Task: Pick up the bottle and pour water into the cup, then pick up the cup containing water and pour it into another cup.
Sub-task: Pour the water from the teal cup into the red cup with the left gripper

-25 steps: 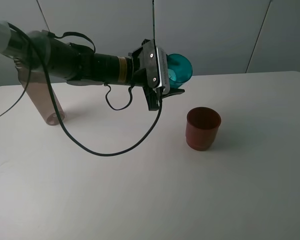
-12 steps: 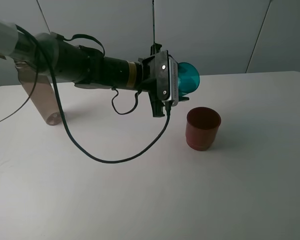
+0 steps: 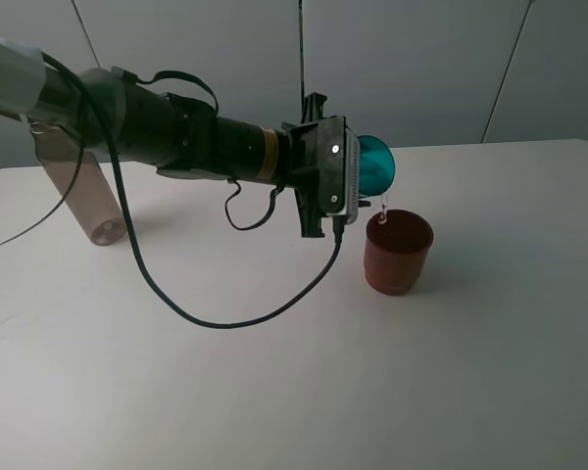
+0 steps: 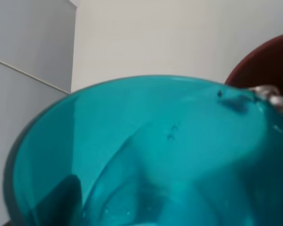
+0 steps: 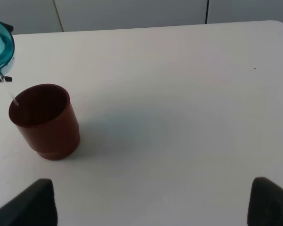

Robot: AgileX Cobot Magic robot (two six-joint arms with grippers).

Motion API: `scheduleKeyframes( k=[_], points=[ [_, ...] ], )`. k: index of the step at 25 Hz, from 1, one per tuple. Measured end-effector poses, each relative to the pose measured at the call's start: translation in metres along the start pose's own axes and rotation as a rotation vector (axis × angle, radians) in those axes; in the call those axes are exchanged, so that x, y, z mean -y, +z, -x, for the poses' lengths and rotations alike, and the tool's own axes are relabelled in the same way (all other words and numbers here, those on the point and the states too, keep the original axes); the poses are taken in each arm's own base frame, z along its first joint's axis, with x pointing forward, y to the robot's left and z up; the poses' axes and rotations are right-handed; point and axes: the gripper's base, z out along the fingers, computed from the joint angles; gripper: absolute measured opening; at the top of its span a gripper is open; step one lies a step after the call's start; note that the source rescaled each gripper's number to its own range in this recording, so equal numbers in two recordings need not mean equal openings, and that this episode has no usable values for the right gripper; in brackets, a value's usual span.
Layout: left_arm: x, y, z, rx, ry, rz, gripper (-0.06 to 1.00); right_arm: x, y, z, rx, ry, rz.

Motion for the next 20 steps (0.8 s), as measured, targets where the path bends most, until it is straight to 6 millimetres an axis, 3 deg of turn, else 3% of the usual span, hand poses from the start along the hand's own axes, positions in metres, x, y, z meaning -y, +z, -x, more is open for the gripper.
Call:
scheduleKeyframes(
  k=[20],
  points=[
    [0.0090, 0.0068, 0.0055, -0.088, 0.050, -0.020, 0.06, 0.0000, 0.0000, 0.0000, 0.000, 0.000, 0.000]
  ],
)
